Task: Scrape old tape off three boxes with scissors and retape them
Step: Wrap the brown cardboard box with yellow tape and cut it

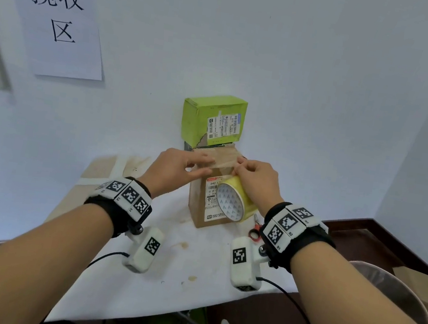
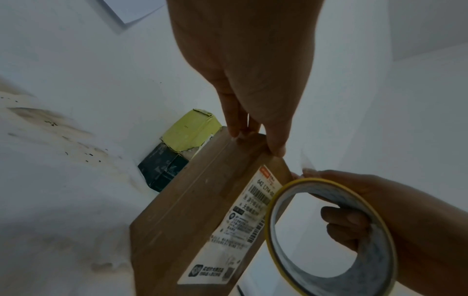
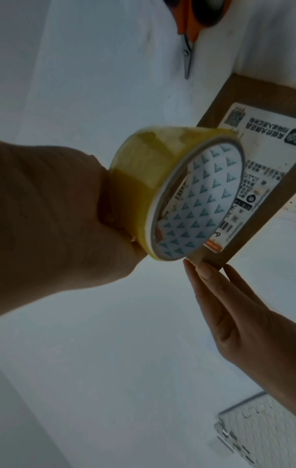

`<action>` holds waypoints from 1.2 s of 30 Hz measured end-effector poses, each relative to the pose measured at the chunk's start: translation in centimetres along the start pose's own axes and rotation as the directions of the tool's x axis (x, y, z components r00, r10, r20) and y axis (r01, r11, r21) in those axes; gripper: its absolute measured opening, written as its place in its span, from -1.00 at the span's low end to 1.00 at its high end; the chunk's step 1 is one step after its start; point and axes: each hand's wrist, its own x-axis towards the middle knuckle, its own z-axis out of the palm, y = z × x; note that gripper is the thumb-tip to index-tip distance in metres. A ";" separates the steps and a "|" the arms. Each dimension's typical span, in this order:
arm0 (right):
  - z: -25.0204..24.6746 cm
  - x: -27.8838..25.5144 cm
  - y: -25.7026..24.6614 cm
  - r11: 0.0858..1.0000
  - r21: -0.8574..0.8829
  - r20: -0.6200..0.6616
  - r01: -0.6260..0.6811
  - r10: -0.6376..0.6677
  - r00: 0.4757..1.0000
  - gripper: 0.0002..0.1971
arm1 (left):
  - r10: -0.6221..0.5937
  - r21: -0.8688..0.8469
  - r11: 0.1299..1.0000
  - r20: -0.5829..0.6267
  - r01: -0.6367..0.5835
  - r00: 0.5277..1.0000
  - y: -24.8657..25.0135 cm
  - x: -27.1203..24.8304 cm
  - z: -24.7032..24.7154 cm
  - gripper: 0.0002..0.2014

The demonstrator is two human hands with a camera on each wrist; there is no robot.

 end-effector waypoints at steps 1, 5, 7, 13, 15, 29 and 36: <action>0.0 0.0 0.0 1.000 -0.001 0.005 0.000 0.000 1.000 -0.81 | 0.003 0.030 1.000 -0.003 -0.003 1.000 0.0 0.0 0.0 -0.70; -0.1 -0.1 -0.1 1.000 -0.004 0.021 -0.006 0.006 1.000 -0.80 | -0.012 0.064 0.998 -0.007 0.013 1.000 0.3 -0.1 0.1 -0.70; -0.2 -0.1 -0.1 1.000 -0.004 0.034 -0.010 0.010 0.999 -0.80 | -0.023 0.077 0.997 -0.002 0.023 1.000 0.5 -0.1 0.0 -0.69; -0.2 0.0 0.0 1.000 0.018 0.037 -0.017 0.016 0.999 -0.81 | 0.035 0.255 0.966 0.051 -0.047 0.998 1.4 0.1 -0.2 -0.66; -0.2 0.1 0.1 1.000 0.016 0.043 -0.020 0.019 0.999 -0.83 | 0.044 0.307 0.950 0.060 -0.060 0.997 1.7 0.2 -0.3 -0.68; -0.1 0.2 0.2 1.000 -0.013 0.056 -0.019 0.019 0.998 -0.84 | -0.041 0.267 0.963 0.064 0.022 0.997 1.6 0.3 -0.5 -0.62; -0.1 0.0 0.3 1.000 -0.006 0.048 -0.014 0.014 0.999 -0.83 | -0.112 0.055 0.993 0.085 0.107 0.990 1.1 0.2 -1.0 -0.64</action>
